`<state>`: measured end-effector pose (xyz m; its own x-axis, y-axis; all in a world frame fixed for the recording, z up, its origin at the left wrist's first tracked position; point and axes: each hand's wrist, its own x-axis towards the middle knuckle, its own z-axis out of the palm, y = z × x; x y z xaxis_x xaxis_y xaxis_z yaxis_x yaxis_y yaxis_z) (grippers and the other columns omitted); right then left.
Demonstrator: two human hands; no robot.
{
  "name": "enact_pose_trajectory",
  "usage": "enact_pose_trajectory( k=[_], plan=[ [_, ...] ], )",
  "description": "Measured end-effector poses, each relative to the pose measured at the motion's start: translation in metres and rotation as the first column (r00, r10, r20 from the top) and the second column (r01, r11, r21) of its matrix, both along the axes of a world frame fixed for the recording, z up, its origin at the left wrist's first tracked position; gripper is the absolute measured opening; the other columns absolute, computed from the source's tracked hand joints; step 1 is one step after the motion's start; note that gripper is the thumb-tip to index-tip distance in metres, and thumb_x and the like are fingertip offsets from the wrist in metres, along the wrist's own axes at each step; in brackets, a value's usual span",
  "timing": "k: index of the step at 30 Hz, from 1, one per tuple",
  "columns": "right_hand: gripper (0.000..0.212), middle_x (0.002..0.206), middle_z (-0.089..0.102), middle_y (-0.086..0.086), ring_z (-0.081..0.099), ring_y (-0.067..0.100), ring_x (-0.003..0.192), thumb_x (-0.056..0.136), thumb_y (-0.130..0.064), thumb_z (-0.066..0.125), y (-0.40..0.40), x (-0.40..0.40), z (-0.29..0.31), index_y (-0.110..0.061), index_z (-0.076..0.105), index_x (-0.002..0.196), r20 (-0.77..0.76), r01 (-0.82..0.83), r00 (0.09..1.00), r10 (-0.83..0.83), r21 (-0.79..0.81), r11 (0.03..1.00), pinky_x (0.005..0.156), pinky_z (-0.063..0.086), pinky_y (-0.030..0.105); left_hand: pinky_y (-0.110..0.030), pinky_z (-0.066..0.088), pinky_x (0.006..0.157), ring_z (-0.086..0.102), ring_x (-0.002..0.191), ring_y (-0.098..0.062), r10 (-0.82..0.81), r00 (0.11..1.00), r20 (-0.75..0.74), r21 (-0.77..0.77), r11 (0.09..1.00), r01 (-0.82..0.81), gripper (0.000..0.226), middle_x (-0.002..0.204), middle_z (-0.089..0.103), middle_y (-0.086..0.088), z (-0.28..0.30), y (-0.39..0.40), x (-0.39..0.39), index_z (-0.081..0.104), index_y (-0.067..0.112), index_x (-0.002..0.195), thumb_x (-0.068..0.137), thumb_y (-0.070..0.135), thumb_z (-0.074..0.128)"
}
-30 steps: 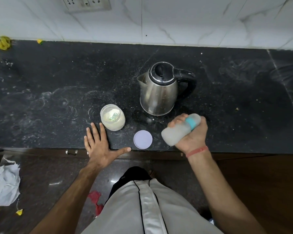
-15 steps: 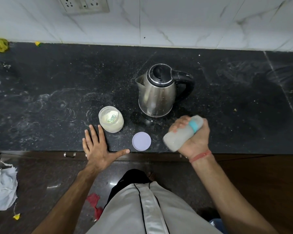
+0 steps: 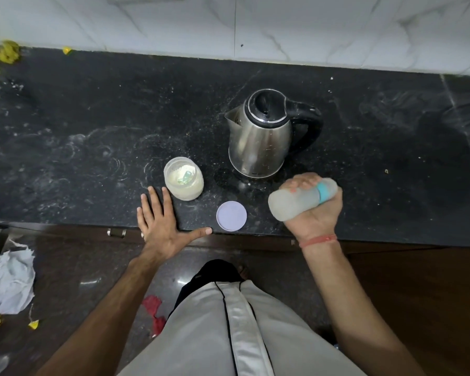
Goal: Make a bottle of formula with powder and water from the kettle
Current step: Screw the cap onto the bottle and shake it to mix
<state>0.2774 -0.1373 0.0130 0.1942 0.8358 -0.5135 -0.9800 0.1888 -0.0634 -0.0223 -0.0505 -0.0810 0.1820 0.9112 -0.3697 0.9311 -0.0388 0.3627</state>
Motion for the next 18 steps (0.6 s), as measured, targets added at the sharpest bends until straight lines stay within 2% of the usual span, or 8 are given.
enact_pose_trajectory(
  k=[1, 5, 9, 10, 14, 18],
  plan=[
    [0.031, 0.070, 0.051, -0.005, 0.052, 0.016, 0.062, 0.094, -0.043, 0.051, 0.000, -0.001, 0.000, -0.019, 0.056, 0.075, 0.010, 0.008, 1.000, -0.008, -0.003, 1.000, 0.068, 0.049, 0.032, -0.053, -0.020, 0.136, -0.034, 0.169, -0.029, -0.001, 1.000, 0.004, 0.005, 1.000, 0.001, 0.183, 0.184, -0.032, -0.009, -0.001, 0.000, 0.000, -0.016, 0.023, 0.178, 0.040, 0.123, 0.050],
    [0.041, 0.070, 0.048, -0.005, 0.047, 0.015, 0.060, 0.098, -0.055, 0.050, -0.002, -0.012, -0.004, -0.020, 0.053, 0.075, 0.111, -0.167, 0.978, 0.175, -0.084, 0.982, 0.065, 0.046, 0.033, -0.053, -0.019, 0.136, -0.032, 0.170, -0.030, -0.004, 1.000, 0.001, 0.022, 1.000, 0.004, 0.182, 0.184, -0.030, -0.010, -0.002, 0.001, 0.000, -0.015, 0.023, 0.179, 0.041, 0.123, 0.051],
    [0.019, 0.072, 0.054, -0.006, 0.055, 0.016, 0.062, 0.089, -0.036, 0.058, 0.001, -0.004, -0.001, -0.020, 0.056, 0.078, -0.053, 0.024, 0.998, -0.022, 0.037, 0.999, 0.069, 0.051, 0.034, -0.054, -0.018, 0.137, -0.031, 0.170, -0.031, -0.009, 1.000, -0.013, 0.014, 1.000, 0.009, 0.181, 0.184, -0.031, -0.010, -0.003, 0.000, -0.002, -0.017, 0.023, 0.178, 0.044, 0.121, 0.055],
    [0.020, 0.072, 0.053, -0.007, 0.055, 0.016, 0.062, 0.089, -0.037, 0.057, 0.003, -0.006, -0.001, -0.020, 0.056, 0.078, -0.036, 0.033, 0.999, -0.032, 0.031, 0.999, 0.069, 0.051, 0.034, -0.054, -0.018, 0.137, -0.031, 0.170, -0.031, -0.010, 1.000, -0.015, 0.012, 1.000, 0.011, 0.181, 0.184, -0.031, -0.010, -0.002, 0.001, -0.002, -0.017, 0.023, 0.178, 0.044, 0.121, 0.055],
    [0.041, 0.070, 0.049, -0.006, 0.047, 0.014, 0.060, 0.100, -0.055, 0.044, 0.006, -0.025, -0.006, -0.021, 0.052, 0.077, 0.074, -0.158, 0.984, 0.162, -0.060, 0.986, 0.066, 0.045, 0.032, -0.053, -0.019, 0.136, -0.032, 0.170, -0.031, -0.008, 1.000, -0.014, 0.014, 1.000, 0.008, 0.182, 0.184, -0.031, -0.010, 0.000, 0.002, -0.001, -0.017, 0.024, 0.178, 0.041, 0.123, 0.048],
    [0.041, 0.072, 0.052, -0.006, 0.051, 0.015, 0.064, 0.099, -0.047, 0.041, 0.010, -0.016, -0.008, -0.019, 0.056, 0.074, -0.048, 0.010, 0.999, -0.011, -0.016, 1.000, 0.069, 0.047, 0.032, -0.054, -0.020, 0.136, -0.032, 0.170, -0.031, -0.015, 1.000, -0.011, 0.013, 1.000, 0.015, 0.182, 0.184, -0.031, -0.010, -0.002, 0.001, -0.001, -0.017, 0.023, 0.178, 0.040, 0.124, 0.045]
  ],
)
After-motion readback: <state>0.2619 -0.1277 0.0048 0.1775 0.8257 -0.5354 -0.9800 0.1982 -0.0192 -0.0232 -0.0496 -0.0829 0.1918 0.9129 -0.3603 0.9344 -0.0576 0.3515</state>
